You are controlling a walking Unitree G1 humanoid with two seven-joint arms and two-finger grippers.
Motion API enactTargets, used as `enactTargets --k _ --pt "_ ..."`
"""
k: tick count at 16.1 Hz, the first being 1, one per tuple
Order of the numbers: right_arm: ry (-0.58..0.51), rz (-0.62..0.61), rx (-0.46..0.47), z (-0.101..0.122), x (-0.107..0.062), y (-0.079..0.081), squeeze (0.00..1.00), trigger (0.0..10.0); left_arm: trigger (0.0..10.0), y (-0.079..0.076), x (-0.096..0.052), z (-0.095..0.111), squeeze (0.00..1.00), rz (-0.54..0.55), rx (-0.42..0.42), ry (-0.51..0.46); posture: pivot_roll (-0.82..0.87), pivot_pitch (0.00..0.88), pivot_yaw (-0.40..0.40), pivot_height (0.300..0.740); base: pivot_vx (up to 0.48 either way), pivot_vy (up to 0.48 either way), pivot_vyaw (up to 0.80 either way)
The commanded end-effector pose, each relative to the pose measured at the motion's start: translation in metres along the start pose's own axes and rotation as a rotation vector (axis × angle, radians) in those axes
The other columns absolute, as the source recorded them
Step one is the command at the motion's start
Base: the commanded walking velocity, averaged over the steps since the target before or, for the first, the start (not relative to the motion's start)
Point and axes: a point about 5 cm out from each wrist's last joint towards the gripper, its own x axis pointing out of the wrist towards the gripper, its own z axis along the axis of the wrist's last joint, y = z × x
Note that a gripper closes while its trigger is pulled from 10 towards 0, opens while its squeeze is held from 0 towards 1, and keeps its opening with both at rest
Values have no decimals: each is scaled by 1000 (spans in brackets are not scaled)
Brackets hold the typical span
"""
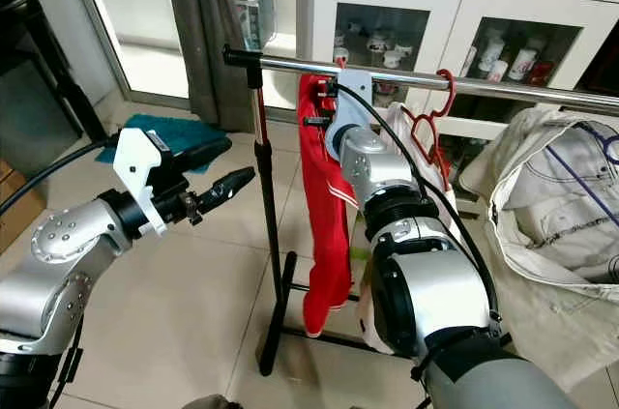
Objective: Hang hanger
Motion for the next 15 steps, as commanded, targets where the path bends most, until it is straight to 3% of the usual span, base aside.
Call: enactTargets --k 1,2,3,4,5,6,9,11,12,13,15 --pt "53 -4 21 -13 1 -3 0 10000 10000 1 1 4 0 -12 4 -11 -26 0 26 740 0 0 0" --pt "12 4 41 -7 1 -5 1000 10000 10000 0 2 1 0 -16 4 11 -34 0 34 740 0 0 0" --pt "-1 14 41 -5 0 -5 1000 10000 10000 1 2 0 0 -12 5 19 -34 0 34 740 0 0 0" --pt "-69 34 -52 5 0 -5 1000 10000 10000 8 2 -5 0 32 12 44 -37 0 35 740 0 0 0" --pt "-98 48 -81 9 -1 -6 1000 10000 10000 11 2 -7 0 60 12 57 -38 0 34 740 0 0 0" --pt "-132 64 -50 15 -2 -7 1000 10000 10000 11 2 -9 0 81 7 62 -39 0 33 740 0 0 0" --pt "-209 130 -109 22 -9 -12 1000 10000 10000 12 0 -16 0 174 6 70 -33 0 22 740 0 0 0" --pt "-254 226 -64 22 -21 -10 1000 10000 10000 12 -5 -22 0 244 -9 71 -34 0 12 740 0 0 0" --pt "-288 271 -63 20 -32 -10 757 10000 10000 12 -9 -25 0 280 -16 77 -37 0 9 740 0 0 0" --pt "-309 276 -83 14 -42 -11 0 10000 10000 11 -11 -28 0 297 -25 84 -42 0 10 740 0 0 0" --pt "-356 258 -19 -2 -65 -10 0 10000 10000 6 -9 -34 0 321 -34 94 -54 0 13 740 0 -133 0"
